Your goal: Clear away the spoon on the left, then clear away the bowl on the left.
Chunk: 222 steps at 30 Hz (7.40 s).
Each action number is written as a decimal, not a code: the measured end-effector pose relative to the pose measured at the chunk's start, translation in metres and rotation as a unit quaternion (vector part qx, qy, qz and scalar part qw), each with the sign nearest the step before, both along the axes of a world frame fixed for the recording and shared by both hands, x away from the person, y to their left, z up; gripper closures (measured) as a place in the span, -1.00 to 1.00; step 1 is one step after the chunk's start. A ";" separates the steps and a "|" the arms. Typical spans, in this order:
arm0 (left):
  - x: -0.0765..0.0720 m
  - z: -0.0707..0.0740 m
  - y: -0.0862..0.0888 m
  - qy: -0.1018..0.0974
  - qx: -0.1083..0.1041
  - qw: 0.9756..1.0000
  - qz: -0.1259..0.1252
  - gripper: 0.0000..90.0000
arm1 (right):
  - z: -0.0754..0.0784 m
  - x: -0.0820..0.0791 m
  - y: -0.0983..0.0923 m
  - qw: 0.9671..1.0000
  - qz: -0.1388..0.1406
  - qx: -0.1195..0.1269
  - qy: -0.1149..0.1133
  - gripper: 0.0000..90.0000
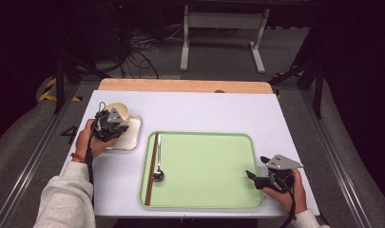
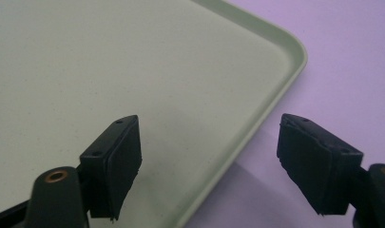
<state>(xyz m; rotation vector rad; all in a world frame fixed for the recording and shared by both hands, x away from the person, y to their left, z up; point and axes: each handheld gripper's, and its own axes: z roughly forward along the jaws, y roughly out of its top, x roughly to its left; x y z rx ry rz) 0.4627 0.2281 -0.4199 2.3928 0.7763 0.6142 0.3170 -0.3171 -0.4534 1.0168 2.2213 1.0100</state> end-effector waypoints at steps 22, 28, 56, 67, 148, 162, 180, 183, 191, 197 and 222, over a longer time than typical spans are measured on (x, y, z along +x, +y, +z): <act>-0.027 0.025 -0.026 -0.033 -0.002 0.998 -0.053 0.83 | 0.002 -0.002 0.001 1.000 0.004 0.001 -0.008 -0.48; -0.038 0.031 -0.043 -0.041 0.000 0.996 -0.084 0.83 | 0.003 -0.004 0.001 1.000 0.002 0.000 -0.010 -0.48; -0.060 0.026 -0.125 -0.026 0.018 0.976 -0.216 0.83 | 0.003 -0.008 -0.002 1.000 -0.001 -0.003 -0.012 -0.48; -0.059 0.018 -0.151 -0.014 0.023 0.969 -0.247 0.82 | 0.003 -0.009 -0.003 1.000 -0.003 -0.003 -0.012 -0.48; -0.063 0.030 -0.105 -0.028 -0.091 0.978 -0.185 -0.19 | 0.004 -0.009 -0.002 1.000 0.002 -0.002 -0.016 -0.48; -0.066 0.036 -0.087 -0.040 -0.096 0.984 -0.142 -0.37 | 0.005 -0.009 -0.001 1.000 0.004 -0.002 -0.020 -0.51; -0.075 0.039 -0.050 -0.051 -0.101 0.989 -0.095 -0.46 | 0.008 -0.012 0.001 0.999 0.001 0.001 -0.041 -0.82; -0.075 0.038 -0.046 -0.050 -0.104 0.989 -0.087 -0.48 | 0.007 -0.012 0.002 0.999 0.001 0.000 -0.042 -0.84; -0.075 0.034 -0.019 -0.048 -0.109 0.992 -0.032 -0.64 | 0.007 -0.012 0.001 0.999 -0.004 0.003 -0.043 -0.86; -0.070 0.023 0.007 -0.032 -0.114 0.993 0.012 -0.68 | 0.006 -0.011 0.004 0.999 0.002 -0.005 -0.043 -0.85; -0.028 -0.015 0.077 0.094 -0.130 0.973 0.164 -0.45 | 0.001 -0.008 0.007 0.999 0.016 -0.018 -0.027 -0.81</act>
